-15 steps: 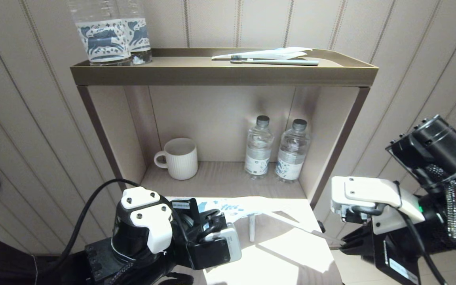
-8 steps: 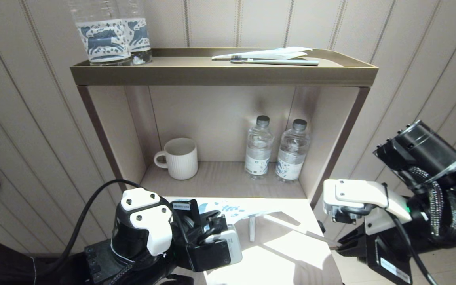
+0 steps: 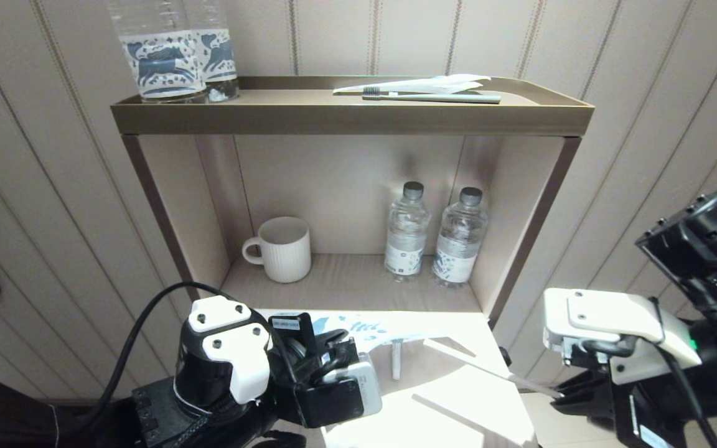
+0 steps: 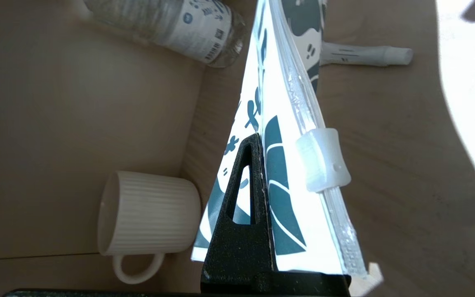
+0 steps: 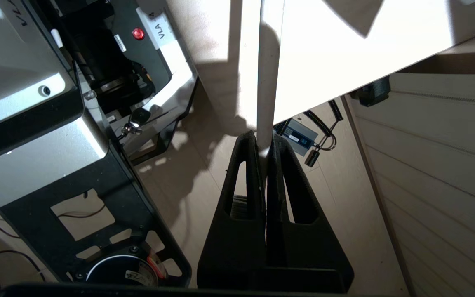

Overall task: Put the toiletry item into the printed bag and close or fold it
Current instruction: Place the toothbrush in the storage bag

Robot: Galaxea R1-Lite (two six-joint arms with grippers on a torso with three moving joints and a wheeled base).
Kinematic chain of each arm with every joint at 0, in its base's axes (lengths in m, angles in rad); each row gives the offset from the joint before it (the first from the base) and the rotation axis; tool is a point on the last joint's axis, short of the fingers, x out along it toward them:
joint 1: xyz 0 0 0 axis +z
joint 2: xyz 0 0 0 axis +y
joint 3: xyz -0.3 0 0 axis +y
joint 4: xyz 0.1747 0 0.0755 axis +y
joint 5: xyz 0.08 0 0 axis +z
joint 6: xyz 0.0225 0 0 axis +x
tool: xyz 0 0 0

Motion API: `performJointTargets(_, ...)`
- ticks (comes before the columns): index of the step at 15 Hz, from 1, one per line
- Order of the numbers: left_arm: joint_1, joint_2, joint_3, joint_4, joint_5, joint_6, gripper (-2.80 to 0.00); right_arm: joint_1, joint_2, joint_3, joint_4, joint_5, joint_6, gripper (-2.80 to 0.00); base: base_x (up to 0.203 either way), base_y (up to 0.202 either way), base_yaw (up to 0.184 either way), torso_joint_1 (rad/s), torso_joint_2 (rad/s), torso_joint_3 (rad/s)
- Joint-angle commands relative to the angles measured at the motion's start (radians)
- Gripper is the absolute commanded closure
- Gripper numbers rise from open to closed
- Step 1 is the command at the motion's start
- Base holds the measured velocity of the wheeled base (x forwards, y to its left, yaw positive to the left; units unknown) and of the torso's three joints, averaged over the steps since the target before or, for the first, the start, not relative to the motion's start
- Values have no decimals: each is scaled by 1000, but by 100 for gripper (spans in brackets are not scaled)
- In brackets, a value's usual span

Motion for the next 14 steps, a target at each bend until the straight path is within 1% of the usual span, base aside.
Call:
performJointTargets(1,-1,8,-1,-20,3,23,0,-1,-38,30,2,1,-3,0,0,0,0,0,0,0)
performJointTargets(3,-8,9,5,-46,25,53,0,1,-42,62,-4,1,-2,0,0,0,0,0,0,0)
performJointTargets(5,-20,6,12,-51,28,67,0,-5,-52,79,-7,1,0,0,0,0,0,0,0,0)
performJointTargets(7,-34,7,43,-65,30,73,0,-14,-63,79,-5,1,-2,0,0,0,0,0,0,0)
performJointTargets(9,-40,17,56,-69,31,98,0,-13,-61,77,-5,1,0,0,0,0,0,0,0,0)
performJointTargets(14,-43,32,73,-75,30,103,0,-15,-25,79,-8,1,-2,0,0,0,0,0,0,0)
